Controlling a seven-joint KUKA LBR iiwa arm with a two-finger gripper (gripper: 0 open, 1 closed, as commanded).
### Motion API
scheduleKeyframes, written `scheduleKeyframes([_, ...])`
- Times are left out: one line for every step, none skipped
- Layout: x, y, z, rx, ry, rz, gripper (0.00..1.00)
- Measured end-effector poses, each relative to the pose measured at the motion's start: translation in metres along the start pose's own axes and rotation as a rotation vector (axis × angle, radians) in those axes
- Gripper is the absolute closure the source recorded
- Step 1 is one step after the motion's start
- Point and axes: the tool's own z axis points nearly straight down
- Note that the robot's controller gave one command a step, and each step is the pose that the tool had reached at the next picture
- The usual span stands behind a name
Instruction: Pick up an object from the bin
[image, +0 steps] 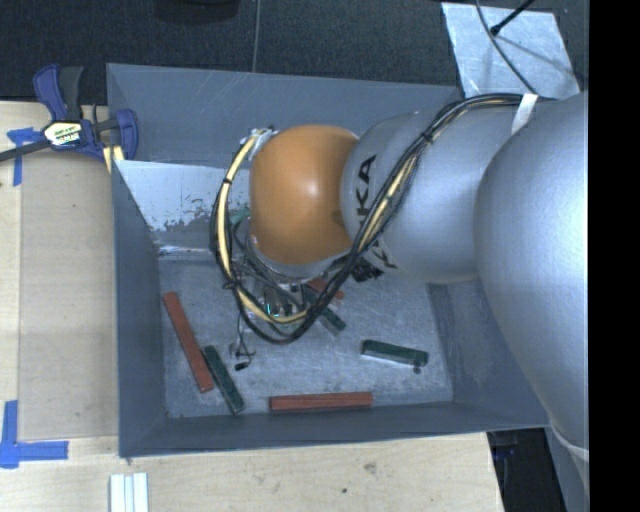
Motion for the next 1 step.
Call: scheduleKeyframes([0.0068, 0.0103, 0.0735, 0.001, -0.002, -0.584, 0.00])
